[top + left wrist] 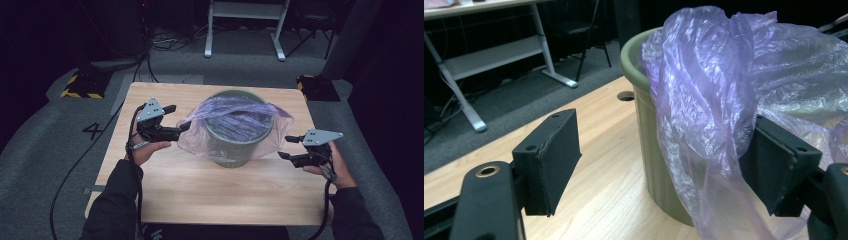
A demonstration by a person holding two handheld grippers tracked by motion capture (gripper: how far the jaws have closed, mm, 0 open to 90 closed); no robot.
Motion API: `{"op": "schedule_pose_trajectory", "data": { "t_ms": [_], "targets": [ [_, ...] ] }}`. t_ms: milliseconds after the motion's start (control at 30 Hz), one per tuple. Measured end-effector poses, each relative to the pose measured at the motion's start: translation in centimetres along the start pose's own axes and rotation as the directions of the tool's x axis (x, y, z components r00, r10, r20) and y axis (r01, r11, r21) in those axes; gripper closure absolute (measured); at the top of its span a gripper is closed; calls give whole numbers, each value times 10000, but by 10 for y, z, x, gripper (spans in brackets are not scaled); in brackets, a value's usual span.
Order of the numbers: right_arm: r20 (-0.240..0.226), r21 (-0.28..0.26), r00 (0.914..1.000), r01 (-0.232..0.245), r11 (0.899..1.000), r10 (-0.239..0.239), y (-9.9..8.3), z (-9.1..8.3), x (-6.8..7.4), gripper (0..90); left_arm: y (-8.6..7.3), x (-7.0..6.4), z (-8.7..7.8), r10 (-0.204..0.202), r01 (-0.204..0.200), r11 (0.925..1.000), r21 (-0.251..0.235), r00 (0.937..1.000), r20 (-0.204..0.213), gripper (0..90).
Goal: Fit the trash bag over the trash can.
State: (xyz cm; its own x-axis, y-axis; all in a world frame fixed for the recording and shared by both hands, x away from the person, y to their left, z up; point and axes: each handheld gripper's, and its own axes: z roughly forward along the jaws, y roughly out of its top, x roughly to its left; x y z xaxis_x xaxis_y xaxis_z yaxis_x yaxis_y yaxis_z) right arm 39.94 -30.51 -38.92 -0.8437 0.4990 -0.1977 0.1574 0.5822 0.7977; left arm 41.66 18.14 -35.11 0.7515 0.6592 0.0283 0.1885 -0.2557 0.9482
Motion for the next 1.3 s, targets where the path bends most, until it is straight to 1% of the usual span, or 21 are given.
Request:
{"op": "schedule_pose_trajectory", "data": {
  "t_ms": [67,133,200,267,333,433,500,533,567,633,700,767,833,967,1000,1033,1067,1100,1133,1233,1300],
  "targets": [
    [172,-340,9998,-56,9994,62,1,-15,0,337,5,0,-1,103,-103,9999,-47,9999,12,221],
    [275,-518,9995,-143,9986,157,1,-23,-2,319,7,0,-2,162,-162,9999,-51,9998,116,233],
    [296,-699,9993,-203,9973,225,1,-33,-4,303,9,-1,-2,255,-255,9997,-30,9996,75,234],
    [359,-758,9991,-182,9970,210,0,-40,-5,266,10,-2,-1,307,-307,9995,-1,9995,83,236],
    [522,-703,9986,-92,9975,129,-2,-45,-5,260,12,-1,0,304,-304,9995,48,9995,35,239],
    [814,-1045,9946,-554,9930,641,3,-49,-10,266,15,-1,5,302,-303,9994,140,9995,74,259],
    [1189,-1262,9901,-593,9902,745,11,-51,-13,267,18,-1,8,370,-374,9991,176,9991,218,272],
    [1270,-1353,9883,-671,9885,845,14,-51,-15,269,21,-1,11,439,-441,9987,247,9990,89,286],
    [1324,-1539,9861,-798,9849,1006,18,-51,-19,275,22,-1,12,486,-487,9985,242,9988,45,297],
    [1517,-1621,9807,-984,9819,1234,26,-46,-26,279,24,0,17,495,-498,9985,248,9987,130,372],
    [1614,-1515,9778,-1090,9824,1334,32,-40,-31,285,25,2,22,618,-630,9973,373,9976,310,365],
    [1604,-1316,9798,-986,9864,1194,39,-32,-35,294,25,2,27,769,-784,9952,594,9967,274,384],
    [1842,-1084,9770,-880,9902,1070,46,-24,-38,325,25,4,32,839,-854,9931,806,9962,224,374],
    [1495,-1150,9836,-840,9898,1008,54,-12,-45,383,25,8,39,775,-779,9923,965,9970,80,397],
    [1462,-1103,9844,-821,9905,978,56,-9,-45,380,24,9,40,788,-788,9923,954,9969,33,416],
    [1378,-1087,9865,-741,9913,889,58,-5,-46,386,24,10,41,837,-833,9921,939,9965,-3,464],
    [1359,-1075,9869,-727,9915,871,59,-3,-46,409,24,11,43,879,-860,9913,999,9960,-148,491],
    [1481,-972,9855,-684,9929,823,61,0,-47,441,23,12,44,905,-878,9906,1049,9957,-209,541],
    [1579,-915,9844,-633,9938,772,62,3,-47,456,22,13,46,926,-905,9899,1095,9956,-147,587],
    [1586,-1080,9850,-515,9928,683,65,8,-49,622,21,14,52,1233,-1162,9830,1421,9915,-415,688],
    [1623,-1070,9838,-597,9925,767,66,13,-52,716,21,16,57,1139,-1078,9830,1488,9929,-332,723]
  ]
}}
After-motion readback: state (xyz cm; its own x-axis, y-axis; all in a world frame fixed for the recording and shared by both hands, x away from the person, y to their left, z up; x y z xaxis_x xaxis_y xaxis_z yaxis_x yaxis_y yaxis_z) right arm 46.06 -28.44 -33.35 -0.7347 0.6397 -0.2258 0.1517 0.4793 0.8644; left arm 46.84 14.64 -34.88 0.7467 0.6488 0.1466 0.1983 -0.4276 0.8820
